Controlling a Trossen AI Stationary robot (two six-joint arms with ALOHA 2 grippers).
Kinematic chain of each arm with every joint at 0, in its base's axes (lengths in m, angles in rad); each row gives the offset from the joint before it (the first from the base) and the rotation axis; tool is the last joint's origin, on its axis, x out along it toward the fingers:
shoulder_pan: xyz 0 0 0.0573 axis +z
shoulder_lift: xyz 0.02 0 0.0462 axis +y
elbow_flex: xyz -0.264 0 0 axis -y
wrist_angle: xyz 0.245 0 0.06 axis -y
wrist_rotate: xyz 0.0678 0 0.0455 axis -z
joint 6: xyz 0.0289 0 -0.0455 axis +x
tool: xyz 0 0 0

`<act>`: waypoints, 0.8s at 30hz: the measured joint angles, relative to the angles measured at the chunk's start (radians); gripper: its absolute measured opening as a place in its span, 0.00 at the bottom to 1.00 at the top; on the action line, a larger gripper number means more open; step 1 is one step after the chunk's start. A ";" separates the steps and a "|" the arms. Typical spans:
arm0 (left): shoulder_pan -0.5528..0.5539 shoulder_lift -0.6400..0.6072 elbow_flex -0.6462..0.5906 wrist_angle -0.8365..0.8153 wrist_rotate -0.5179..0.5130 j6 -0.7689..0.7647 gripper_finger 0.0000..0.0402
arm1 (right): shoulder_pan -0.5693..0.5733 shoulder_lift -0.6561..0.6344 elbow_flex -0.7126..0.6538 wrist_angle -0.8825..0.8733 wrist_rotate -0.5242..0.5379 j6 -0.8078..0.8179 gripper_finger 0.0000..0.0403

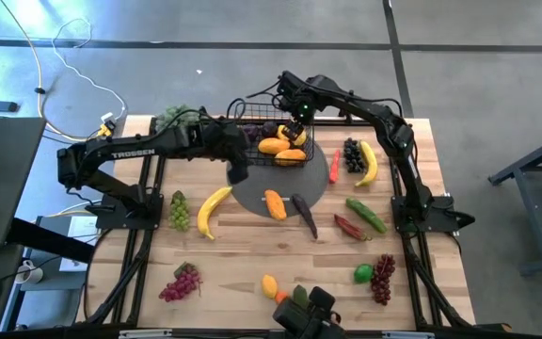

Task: Build produce basket
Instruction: Put the mango into the black wire basket

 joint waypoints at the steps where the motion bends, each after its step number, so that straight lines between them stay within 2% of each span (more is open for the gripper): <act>1: 0.005 0.000 0.000 0.006 0.010 0.022 0.75 | 0.000 0.000 0.003 -0.002 -0.011 0.010 0.56; 11: 0.036 0.000 0.000 0.007 0.119 0.307 0.75 | 0.004 -0.041 0.009 -0.024 -0.107 0.225 0.56; 16: 0.036 0.000 0.000 0.003 0.129 0.422 0.75 | 0.020 -0.098 0.010 -0.024 -0.104 0.331 0.56; 20: 0.035 0.000 0.000 0.003 0.207 0.462 0.75 | 0.039 -0.141 0.010 -0.024 -0.096 0.399 0.56; 24: 0.031 0.000 0.000 0.003 0.243 0.494 0.75 | 0.071 -0.188 0.010 -0.024 -0.030 0.450 0.56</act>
